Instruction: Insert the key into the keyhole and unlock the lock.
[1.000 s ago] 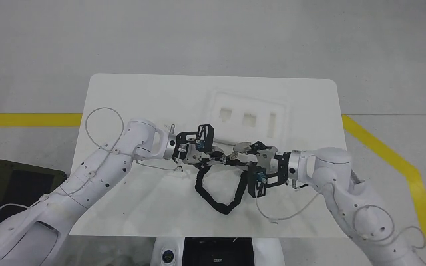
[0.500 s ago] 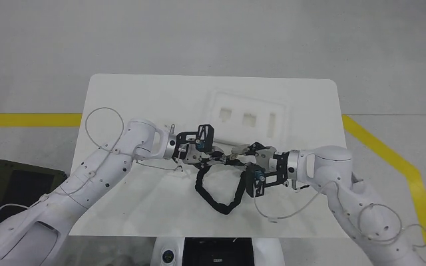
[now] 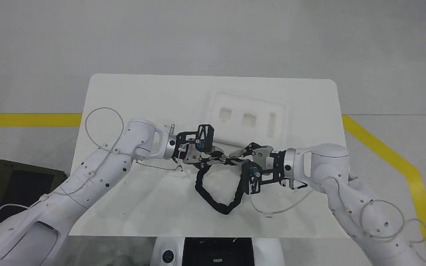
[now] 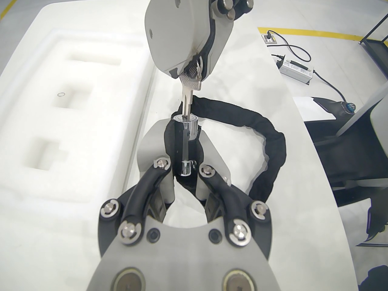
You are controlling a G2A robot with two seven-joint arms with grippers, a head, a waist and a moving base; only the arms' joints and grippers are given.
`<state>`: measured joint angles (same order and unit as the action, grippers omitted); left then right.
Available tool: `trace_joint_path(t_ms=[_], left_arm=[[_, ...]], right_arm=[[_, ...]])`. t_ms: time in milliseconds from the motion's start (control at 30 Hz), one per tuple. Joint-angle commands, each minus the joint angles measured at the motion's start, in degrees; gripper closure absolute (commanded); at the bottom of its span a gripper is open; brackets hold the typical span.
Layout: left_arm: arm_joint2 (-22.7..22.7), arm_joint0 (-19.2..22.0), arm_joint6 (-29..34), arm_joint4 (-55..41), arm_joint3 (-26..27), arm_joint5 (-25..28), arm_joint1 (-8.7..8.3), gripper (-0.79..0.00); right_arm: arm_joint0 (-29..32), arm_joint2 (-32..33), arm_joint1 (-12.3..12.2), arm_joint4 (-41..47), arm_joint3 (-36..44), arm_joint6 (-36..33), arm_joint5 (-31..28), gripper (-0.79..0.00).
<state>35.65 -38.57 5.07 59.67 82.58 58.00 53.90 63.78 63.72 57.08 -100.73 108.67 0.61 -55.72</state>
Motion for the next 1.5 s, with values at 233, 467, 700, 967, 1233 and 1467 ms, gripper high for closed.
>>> trace_joint_path(t_ms=[233, 467, 700, 967, 1233, 1467], left_arm=[[0.0, 0.0, 0.0, 0.0, 0.0, 0.0, 0.00, 0.000], [0.0, 0.0, 0.0, 0.0, 0.0, 0.0, 0.00, 0.000], [0.0, 0.0, 0.0, 0.0, 0.0, 0.0, 0.00, 0.000], [1.3, -1.8, 1.2, 0.5, 1.6, -1.9, -0.09, 0.000], [2.9, -3.2, 2.5, -0.5, 2.2, -2.5, -0.11, 0.000], [4.5, -4.3, 4.4, -1.4, 3.1, -3.3, -0.25, 0.000]], right_arm=[[-0.3, 0.0, 0.9, 16.7, -1.0, -12.6, 0.6, 0.000], [-1.2, -1.3, 1.5, 33.1, -0.8, -25.5, 4.6, 0.000], [-2.3, -2.4, 1.8, 43.7, -0.8, -34.2, 10.5, 0.000], [-1.8, -2.2, 1.5, 48.0, 1.0, -39.5, 14.0, 0.000], [0.0, -1.4, 1.2, 46.7, 3.1, -40.2, 16.6, 0.000], [2.2, -1.0, 1.1, 46.1, 3.5, -38.1, 19.1, 0.000]])
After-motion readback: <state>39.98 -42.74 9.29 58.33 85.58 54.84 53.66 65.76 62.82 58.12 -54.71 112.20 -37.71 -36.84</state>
